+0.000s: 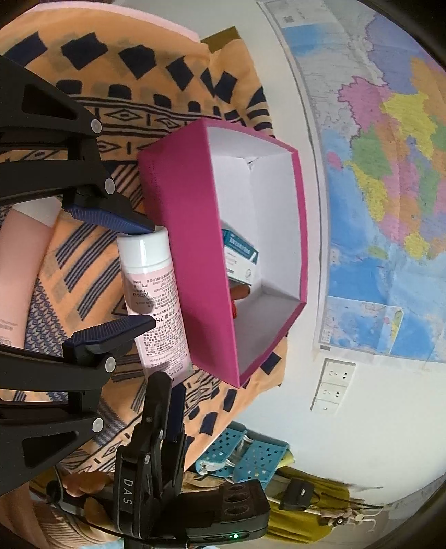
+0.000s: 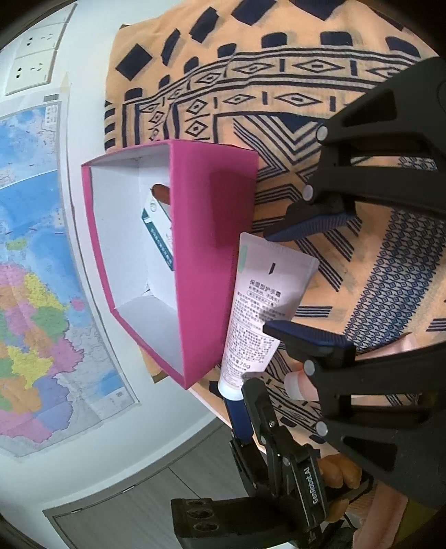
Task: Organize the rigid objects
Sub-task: 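Carry the lotion tube over the magenta shoebox with both grippers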
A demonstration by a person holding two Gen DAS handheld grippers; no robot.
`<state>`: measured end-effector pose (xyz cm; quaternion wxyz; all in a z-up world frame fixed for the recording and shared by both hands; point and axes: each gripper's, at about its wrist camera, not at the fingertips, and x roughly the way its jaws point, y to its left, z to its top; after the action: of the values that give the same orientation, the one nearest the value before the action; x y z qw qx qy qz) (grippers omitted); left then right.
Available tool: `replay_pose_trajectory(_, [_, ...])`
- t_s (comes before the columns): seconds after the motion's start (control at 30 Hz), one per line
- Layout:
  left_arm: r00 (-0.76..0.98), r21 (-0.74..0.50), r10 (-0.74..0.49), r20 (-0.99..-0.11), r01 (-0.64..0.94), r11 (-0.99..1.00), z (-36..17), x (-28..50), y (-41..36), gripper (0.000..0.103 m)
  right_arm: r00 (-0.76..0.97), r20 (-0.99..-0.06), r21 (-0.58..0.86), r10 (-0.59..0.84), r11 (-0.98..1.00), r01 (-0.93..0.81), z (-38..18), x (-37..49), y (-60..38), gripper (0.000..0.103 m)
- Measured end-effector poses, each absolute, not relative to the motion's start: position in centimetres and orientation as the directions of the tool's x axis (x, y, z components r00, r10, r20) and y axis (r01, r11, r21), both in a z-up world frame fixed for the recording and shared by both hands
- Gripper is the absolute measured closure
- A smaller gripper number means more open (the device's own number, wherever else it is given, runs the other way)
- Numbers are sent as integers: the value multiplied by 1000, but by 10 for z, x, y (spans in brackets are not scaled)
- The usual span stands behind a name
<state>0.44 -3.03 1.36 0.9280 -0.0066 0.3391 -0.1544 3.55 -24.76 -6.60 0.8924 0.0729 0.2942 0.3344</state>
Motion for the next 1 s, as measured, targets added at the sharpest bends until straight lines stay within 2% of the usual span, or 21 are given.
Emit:
replay_pose_trajectory(0.43, [772, -83, -259, -580, 260, 962, 34, 12, -27, 54, 632, -432, 283, 643, 762, -582, -43, 38, -244, 52])
replay_pose_trajectory(1.0, [793, -98, -245, -557, 230, 968, 45, 32, -20, 54, 658, -399, 251, 638, 767, -591, -24, 53, -238, 52])
